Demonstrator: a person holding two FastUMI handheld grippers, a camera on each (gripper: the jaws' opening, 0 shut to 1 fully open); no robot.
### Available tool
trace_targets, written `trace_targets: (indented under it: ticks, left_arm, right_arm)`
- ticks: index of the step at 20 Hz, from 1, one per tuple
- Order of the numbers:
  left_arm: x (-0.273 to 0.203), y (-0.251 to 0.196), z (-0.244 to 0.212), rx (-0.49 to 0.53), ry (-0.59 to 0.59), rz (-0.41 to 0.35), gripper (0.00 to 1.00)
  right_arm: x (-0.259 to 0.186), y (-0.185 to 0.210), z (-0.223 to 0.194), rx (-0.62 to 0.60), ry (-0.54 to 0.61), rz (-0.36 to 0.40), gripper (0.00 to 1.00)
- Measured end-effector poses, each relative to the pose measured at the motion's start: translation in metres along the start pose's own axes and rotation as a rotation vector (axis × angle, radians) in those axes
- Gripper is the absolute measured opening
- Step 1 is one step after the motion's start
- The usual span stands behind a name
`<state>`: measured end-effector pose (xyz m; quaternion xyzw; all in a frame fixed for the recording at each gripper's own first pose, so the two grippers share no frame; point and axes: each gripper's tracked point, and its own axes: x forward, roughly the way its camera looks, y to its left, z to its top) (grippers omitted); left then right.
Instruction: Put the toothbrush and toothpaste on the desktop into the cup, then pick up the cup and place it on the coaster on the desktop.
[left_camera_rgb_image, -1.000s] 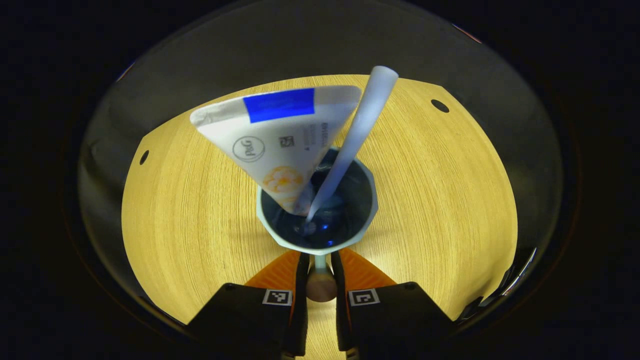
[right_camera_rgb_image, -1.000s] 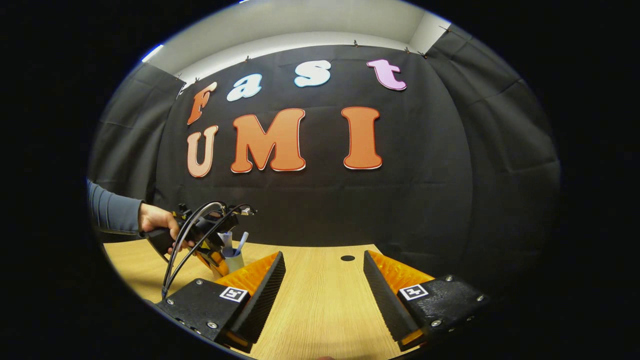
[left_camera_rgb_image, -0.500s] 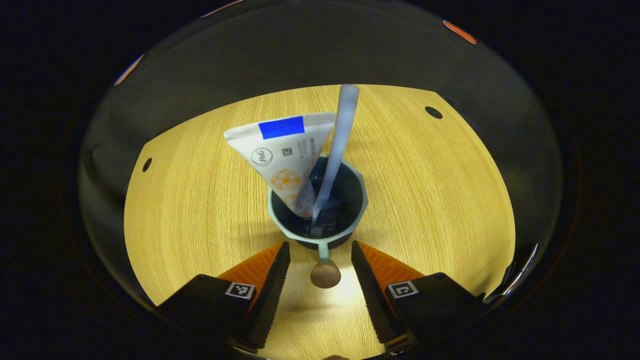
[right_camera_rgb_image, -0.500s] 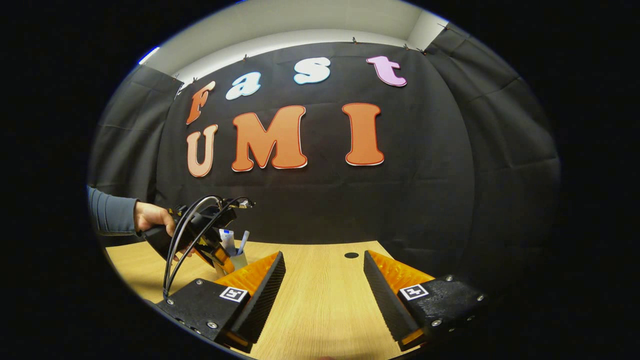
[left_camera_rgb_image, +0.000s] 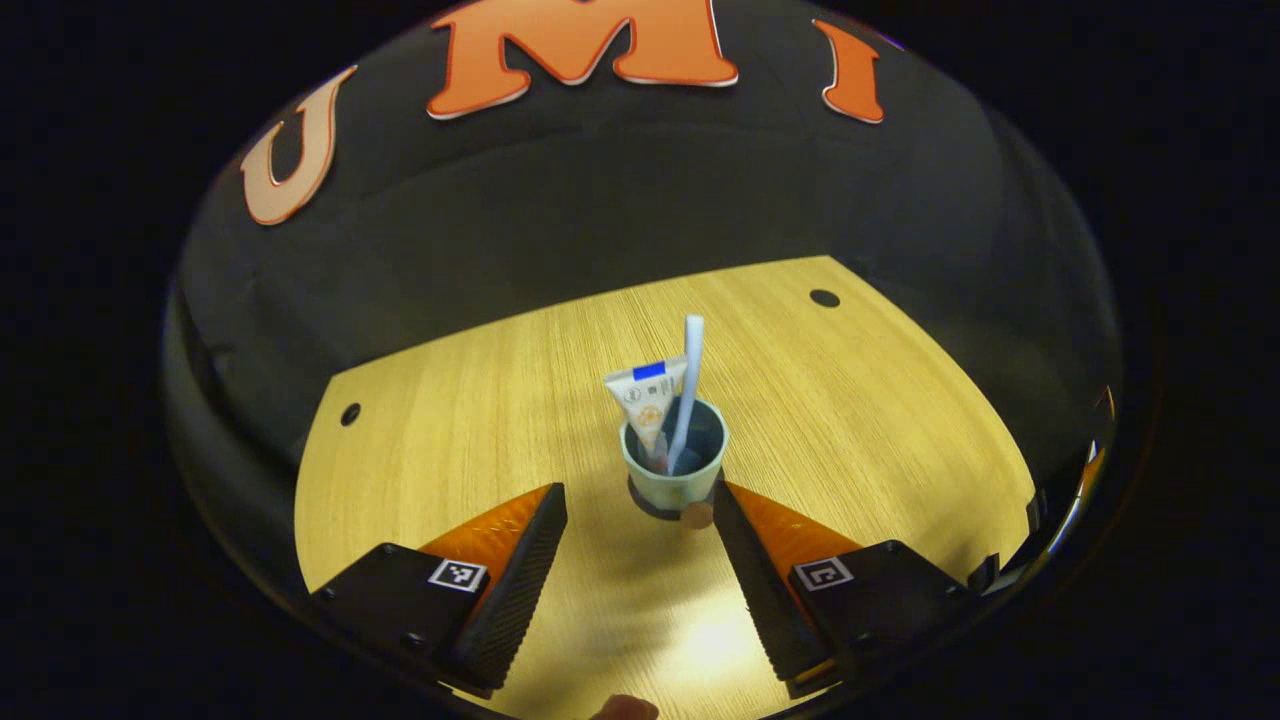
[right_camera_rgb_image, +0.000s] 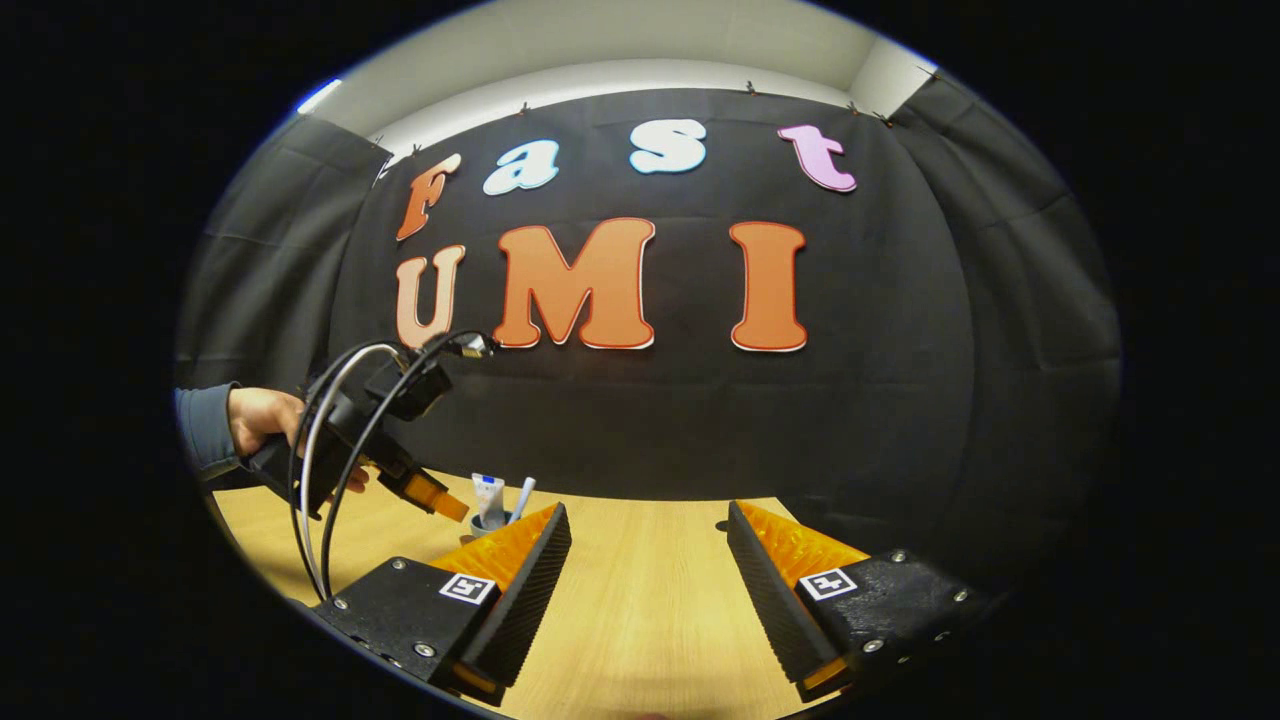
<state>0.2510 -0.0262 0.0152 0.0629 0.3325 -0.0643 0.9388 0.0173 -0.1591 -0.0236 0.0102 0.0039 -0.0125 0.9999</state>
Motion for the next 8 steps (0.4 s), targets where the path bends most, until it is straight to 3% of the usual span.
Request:
trace_targets:
  ticks: [4,8]
  left_arm:
    - [-0.033,0.0,0.008,0.057,-0.233,0.097,0.99]
    - [-0.026,-0.001,0.013,0.061,-0.429,0.149,1.0]
  right_arm:
    - [0.003,0.029,0.014,-0.039,-0.014,-0.01,0.95]
    - [0.0,0.06,0.037,-0.038,-0.072,-0.005,0.95]
